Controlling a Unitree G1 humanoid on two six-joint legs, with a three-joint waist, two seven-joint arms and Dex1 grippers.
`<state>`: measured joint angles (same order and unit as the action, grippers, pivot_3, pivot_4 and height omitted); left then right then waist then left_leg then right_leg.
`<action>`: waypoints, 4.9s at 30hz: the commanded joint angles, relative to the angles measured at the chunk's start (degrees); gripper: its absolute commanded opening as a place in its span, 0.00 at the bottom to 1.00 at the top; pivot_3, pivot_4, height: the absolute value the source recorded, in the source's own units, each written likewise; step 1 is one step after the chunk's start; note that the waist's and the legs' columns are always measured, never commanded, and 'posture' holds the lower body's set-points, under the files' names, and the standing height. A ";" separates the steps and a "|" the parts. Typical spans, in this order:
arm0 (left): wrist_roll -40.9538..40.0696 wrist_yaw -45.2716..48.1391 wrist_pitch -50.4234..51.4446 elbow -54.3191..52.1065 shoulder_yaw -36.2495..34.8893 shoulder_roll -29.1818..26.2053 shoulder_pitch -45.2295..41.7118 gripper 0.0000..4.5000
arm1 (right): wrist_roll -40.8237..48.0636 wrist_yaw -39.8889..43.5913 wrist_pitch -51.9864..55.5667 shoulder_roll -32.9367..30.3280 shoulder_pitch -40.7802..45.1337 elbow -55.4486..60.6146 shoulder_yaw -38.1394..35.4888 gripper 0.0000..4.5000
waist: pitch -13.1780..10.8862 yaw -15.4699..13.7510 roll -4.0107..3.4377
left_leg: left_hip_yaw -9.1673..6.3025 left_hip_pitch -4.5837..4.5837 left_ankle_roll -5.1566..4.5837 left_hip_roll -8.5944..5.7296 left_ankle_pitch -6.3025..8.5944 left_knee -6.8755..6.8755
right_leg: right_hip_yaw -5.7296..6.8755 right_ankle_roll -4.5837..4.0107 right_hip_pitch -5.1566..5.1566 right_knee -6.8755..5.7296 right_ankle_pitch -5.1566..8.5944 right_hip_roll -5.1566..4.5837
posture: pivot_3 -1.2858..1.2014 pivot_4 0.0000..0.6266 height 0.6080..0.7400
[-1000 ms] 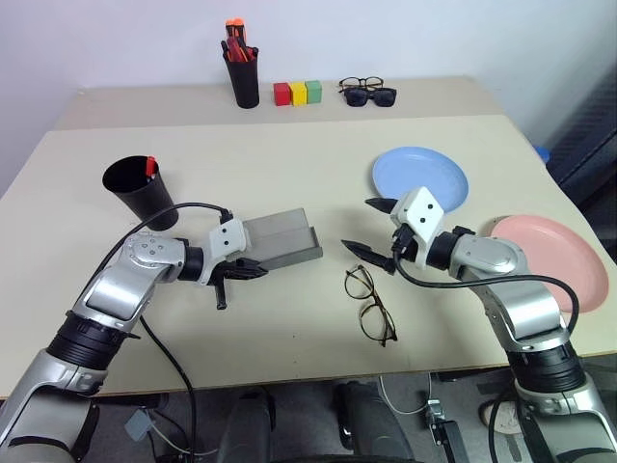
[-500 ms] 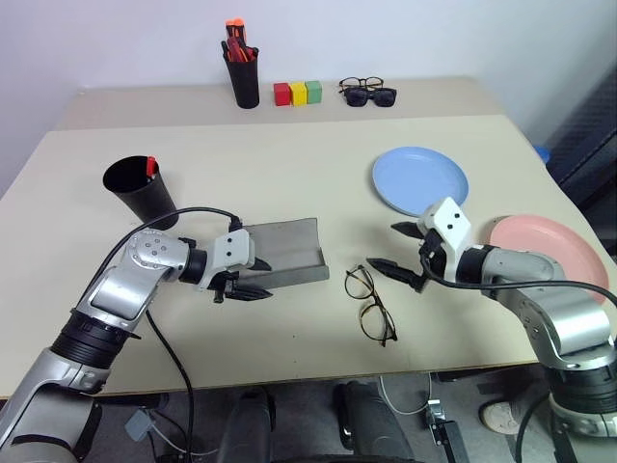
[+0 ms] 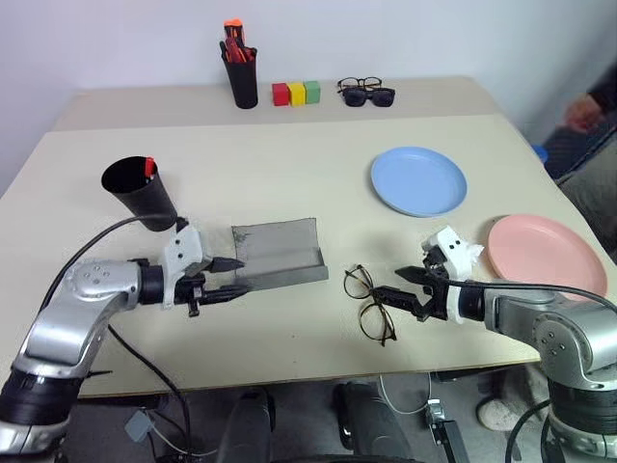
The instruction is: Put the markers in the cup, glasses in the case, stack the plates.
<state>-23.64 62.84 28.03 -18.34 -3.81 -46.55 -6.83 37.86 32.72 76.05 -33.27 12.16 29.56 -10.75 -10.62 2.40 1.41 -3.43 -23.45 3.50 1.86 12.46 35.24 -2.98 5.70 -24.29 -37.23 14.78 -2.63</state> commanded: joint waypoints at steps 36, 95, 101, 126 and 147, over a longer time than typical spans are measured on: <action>-4.86 -13.65 2.13 -4.93 -10.26 2.69 7.93 0.52 | 0.86 3.72 -8.57 -11.75 19.37 3.39 11.89 0.01 | -0.07 0.31 -0.13 | 0.04 0.03 -0.02 0.02 0.01 -0.03 | -0.02 -0.20 -0.05 0.03 0.12 0.05 | 0.52 0.24 1.00; 12.35 -4.69 1.80 57.15 15.50 20.58 -49.43 0.01 | -24.65 11.99 -38.56 -6.41 3.41 5.33 17.37 0.78 | -0.03 0.03 -0.02 | -0.02 0.00 -0.14 -0.03 0.08 0.07 | 0.04 -0.04 0.02 -0.03 0.04 0.07 | 0.52 0.24 1.00; 12.81 3.49 1.03 53.43 16.61 18.54 -47.36 0.01 | -24.72 10.49 -39.16 -6.00 3.97 4.50 17.69 0.78 | -0.04 0.10 -0.02 | -0.02 0.00 -0.13 -0.03 0.08 0.06 | 0.04 -0.04 0.02 -0.03 0.04 0.07 | 0.52 0.24 1.00; -0.31 -2.45 7.25 8.63 1.98 11.01 -19.75 0.01 | -43.53 -2.97 -44.25 -5.46 18.96 -27.39 23.87 0.78 | -0.04 -0.11 -0.03 | 0.00 0.01 -0.14 -0.02 0.08 0.14 | 0.02 -0.05 0.04 -0.09 0.04 0.01 | 0.52 0.24 1.00; -9.43 -14.84 12.53 -5.54 -2.95 11.73 -8.68 0.00 | -55.17 -8.93 -62.15 -5.79 22.05 -37.99 22.83 0.01 | -0.05 0.04 -0.06 | 0.03 0.07 -0.13 -0.03 0.07 0.11 | -0.02 -0.06 0.05 -0.14 0.03 -0.01 | 0.52 0.24 1.00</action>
<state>-32.11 48.23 41.20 -22.72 -6.30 -34.73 -15.11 -15.64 24.08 15.78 -36.75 34.32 -14.27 14.87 -10.67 2.44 1.34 -3.40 -23.39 3.37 1.83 12.54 35.35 -3.00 5.64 -24.24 -37.37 14.81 -2.64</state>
